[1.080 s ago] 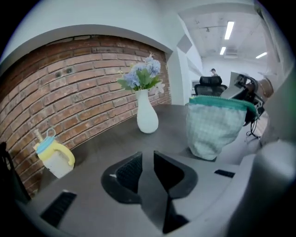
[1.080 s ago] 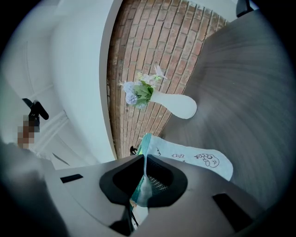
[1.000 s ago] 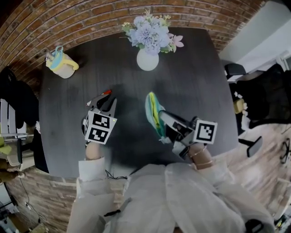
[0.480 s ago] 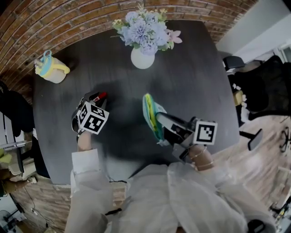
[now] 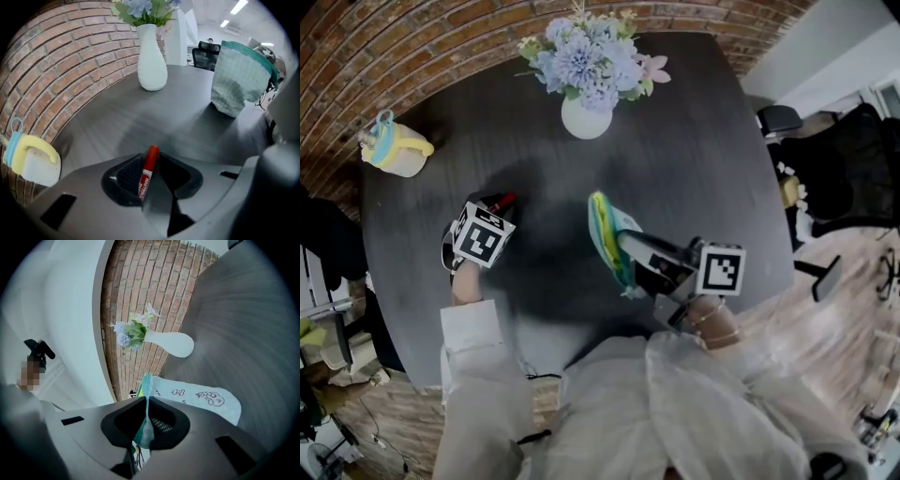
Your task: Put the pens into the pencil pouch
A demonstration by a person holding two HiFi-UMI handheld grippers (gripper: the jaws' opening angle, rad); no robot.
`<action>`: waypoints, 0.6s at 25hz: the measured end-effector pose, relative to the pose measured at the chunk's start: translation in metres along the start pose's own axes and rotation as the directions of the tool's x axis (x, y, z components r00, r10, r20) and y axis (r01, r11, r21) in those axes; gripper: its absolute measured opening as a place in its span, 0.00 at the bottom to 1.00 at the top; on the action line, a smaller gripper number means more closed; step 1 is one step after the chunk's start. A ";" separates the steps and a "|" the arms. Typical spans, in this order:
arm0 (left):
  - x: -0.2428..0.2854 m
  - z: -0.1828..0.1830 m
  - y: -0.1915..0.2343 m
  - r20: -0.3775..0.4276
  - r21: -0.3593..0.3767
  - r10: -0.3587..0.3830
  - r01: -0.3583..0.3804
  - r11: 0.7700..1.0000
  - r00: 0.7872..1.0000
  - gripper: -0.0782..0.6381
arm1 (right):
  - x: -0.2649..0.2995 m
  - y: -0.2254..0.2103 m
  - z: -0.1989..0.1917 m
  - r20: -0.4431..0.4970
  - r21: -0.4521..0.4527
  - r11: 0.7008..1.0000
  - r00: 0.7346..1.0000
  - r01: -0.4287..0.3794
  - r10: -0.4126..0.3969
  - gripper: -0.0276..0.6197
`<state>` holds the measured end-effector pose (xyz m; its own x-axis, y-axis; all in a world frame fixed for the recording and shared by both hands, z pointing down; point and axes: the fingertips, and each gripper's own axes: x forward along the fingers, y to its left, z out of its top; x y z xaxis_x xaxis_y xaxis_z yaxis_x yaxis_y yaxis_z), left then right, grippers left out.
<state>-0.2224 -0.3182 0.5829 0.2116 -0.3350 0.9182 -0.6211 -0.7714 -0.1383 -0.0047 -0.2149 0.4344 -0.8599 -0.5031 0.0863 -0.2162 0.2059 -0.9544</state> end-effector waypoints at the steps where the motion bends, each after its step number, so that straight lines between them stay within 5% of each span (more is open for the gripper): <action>1: 0.000 0.000 -0.001 -0.005 -0.001 -0.015 0.015 1.000 1.000 0.25 | 0.000 0.000 0.000 0.000 -0.001 1.000 1.000 0.003 -0.003 0.08; 8: -0.001 0.005 -0.014 -0.003 0.042 -0.009 0.009 0.999 1.000 0.20 | -0.003 0.000 -0.003 -0.002 -0.009 1.000 1.000 0.005 -0.005 0.08; 15: -0.025 0.039 -0.060 0.184 -0.005 -0.024 0.025 1.000 0.983 0.20 | -0.008 0.003 -0.005 0.008 -0.005 1.000 1.000 0.007 -0.007 0.08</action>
<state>-0.1609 -0.2850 0.5534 0.3616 -0.4105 0.8371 -0.6194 -0.7769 -0.1134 -0.0003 -0.2063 0.4322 -0.8545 -0.5116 0.0905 -0.2246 0.2067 -0.9523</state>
